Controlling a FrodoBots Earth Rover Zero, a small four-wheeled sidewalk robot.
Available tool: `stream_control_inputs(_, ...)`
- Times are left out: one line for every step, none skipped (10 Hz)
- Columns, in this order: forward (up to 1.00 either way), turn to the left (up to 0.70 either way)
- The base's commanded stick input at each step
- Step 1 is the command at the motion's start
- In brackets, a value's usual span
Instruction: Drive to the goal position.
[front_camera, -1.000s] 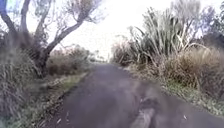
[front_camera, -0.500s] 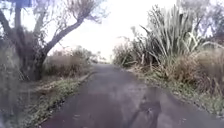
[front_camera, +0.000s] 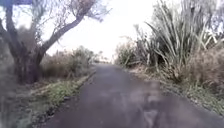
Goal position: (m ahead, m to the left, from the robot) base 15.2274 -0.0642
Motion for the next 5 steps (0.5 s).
stream_control_inputs(0.4,0.0)
stream_control_inputs(0.1,0.0)
stream_control_inputs(0.0,-0.85)
stream_control_inputs(0.0,-0.85)
stream_control_inputs(0.0,-0.85)
